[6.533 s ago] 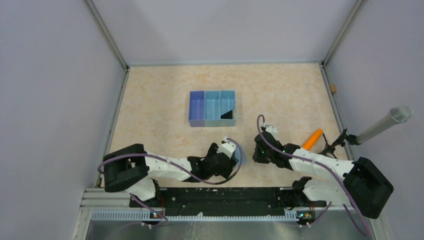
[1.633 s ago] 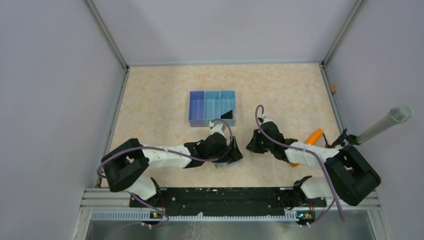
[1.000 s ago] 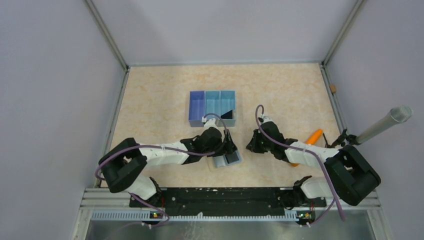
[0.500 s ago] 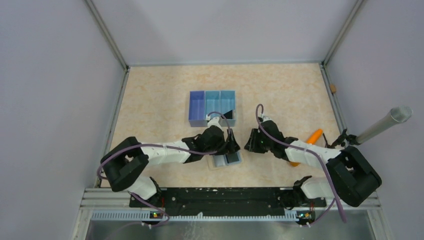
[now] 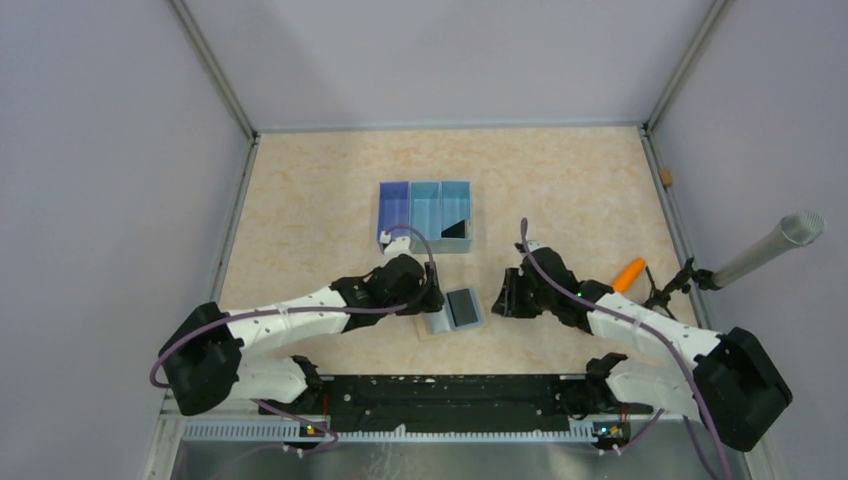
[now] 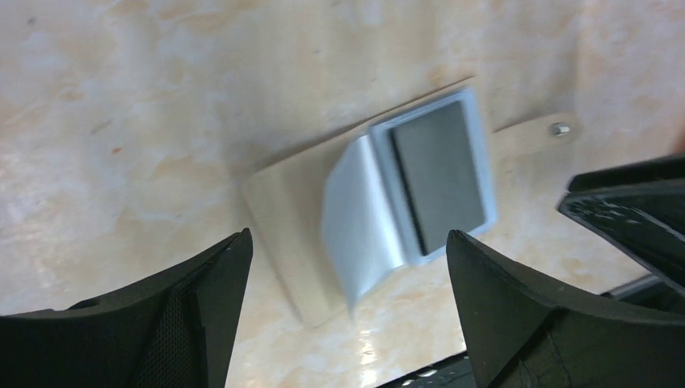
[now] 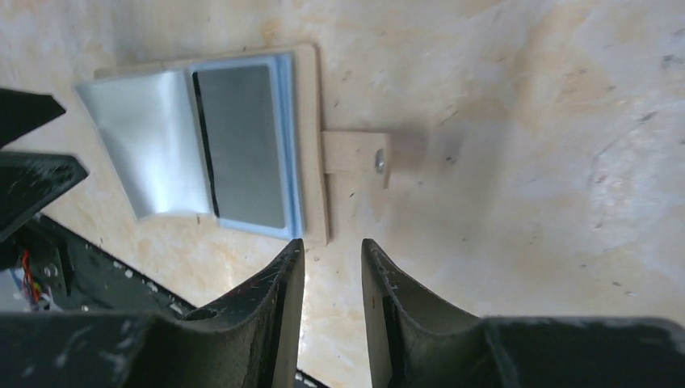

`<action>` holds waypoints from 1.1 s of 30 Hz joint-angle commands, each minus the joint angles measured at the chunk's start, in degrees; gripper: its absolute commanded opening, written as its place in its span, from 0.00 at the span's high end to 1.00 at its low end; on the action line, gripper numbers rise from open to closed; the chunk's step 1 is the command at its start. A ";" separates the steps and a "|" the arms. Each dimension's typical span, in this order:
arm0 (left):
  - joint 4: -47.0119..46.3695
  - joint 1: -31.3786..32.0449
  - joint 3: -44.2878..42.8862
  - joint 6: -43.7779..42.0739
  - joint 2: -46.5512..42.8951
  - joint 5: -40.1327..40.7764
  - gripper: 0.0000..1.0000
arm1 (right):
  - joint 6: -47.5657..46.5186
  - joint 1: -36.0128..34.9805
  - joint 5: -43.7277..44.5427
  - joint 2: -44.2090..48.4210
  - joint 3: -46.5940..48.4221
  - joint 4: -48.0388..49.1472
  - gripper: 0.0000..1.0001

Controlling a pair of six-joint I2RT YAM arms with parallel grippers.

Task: Put the credit cards into the card holder
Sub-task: Insert the credit card into the card holder, then turn over the card slot in the card holder.

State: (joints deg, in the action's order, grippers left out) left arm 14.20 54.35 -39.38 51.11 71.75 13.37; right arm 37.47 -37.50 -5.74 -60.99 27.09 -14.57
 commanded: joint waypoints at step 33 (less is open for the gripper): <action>-0.40 -2.76 7.82 2.51 0.88 -3.08 0.52 | 0.35 -8.29 -3.54 -14.02 7.95 7.30 0.84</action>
State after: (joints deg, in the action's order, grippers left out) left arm 15.16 51.83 -31.81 53.84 72.27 10.04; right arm 37.65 -44.91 -9.58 -77.25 31.44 -6.90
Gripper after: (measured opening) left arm 0.502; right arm 0.162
